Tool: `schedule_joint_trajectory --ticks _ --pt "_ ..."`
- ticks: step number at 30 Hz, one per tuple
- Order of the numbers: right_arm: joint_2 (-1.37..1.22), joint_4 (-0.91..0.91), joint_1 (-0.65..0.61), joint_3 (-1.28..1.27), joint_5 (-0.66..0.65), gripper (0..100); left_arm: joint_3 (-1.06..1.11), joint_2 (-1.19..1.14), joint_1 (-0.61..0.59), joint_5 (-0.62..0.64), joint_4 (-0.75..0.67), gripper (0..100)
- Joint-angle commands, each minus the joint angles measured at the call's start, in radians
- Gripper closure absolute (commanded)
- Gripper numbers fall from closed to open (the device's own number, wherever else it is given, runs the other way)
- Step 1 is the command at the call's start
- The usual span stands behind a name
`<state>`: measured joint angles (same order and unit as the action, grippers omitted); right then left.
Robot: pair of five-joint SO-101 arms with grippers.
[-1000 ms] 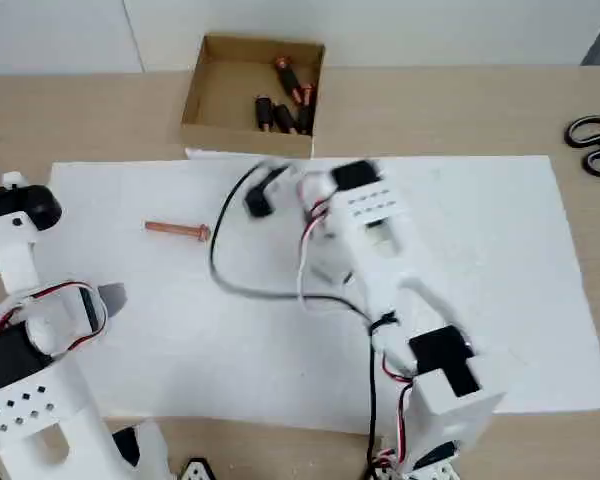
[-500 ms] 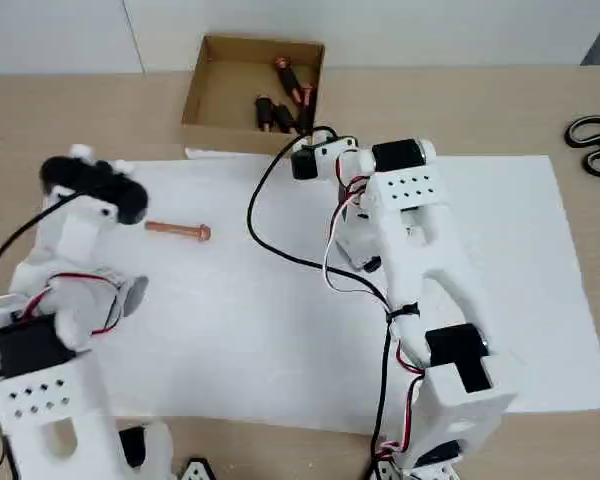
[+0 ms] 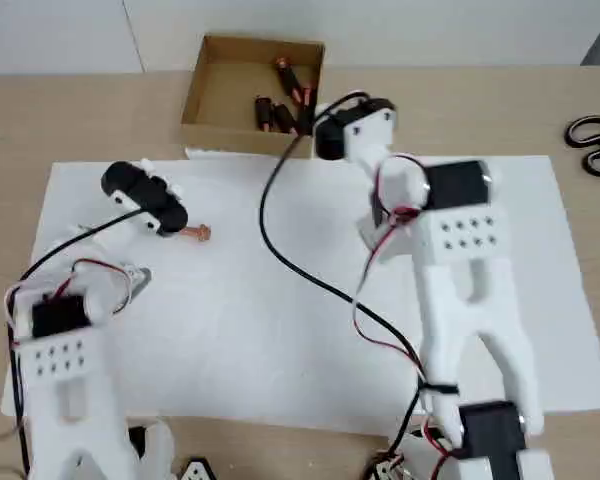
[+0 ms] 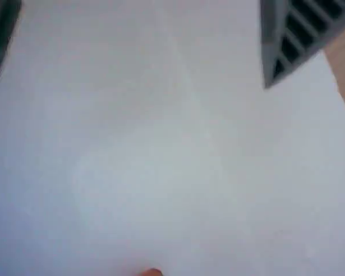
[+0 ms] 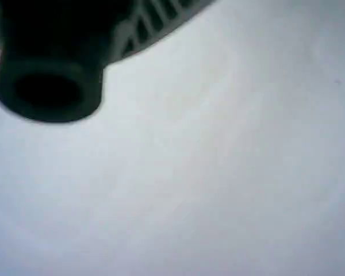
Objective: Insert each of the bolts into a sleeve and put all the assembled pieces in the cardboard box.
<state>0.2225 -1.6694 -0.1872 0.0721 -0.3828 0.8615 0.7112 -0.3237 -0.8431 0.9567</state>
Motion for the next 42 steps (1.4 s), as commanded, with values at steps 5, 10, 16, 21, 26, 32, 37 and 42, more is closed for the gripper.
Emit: schedule_joint_trajectory --ticks 5,10,16,21,26,32,37,42 --pt "0.11 -0.005 0.125 -0.025 0.014 99.5 -0.4 -0.399 0.02 0.055 0.124 72" --pt "0.108 -0.005 0.13 -0.028 0.014 99.5 -0.714 -0.675 0.075 -0.014 0.315 72" --pt "0.102 -0.002 0.13 -0.028 0.014 99.5 -1.063 -0.977 0.133 -0.149 0.523 72" --pt "0.102 -0.002 0.13 -0.029 0.014 99.5 -1.297 -1.185 0.143 -0.161 0.572 72" --pt "0.102 -0.002 0.127 -0.029 0.014 99.5 -1.469 -1.353 0.181 -0.184 0.643 72" --pt "0.102 -0.002 0.127 -0.029 0.014 99.5 -1.61 -1.487 0.206 -0.184 0.687 72" --pt "0.102 -0.002 0.127 -0.029 0.014 99.5 -1.678 -1.57 0.204 -0.181 0.689 75" --pt "0.102 -0.002 0.127 -0.029 0.014 99.5 -1.715 -1.622 0.206 -0.181 0.686 84"
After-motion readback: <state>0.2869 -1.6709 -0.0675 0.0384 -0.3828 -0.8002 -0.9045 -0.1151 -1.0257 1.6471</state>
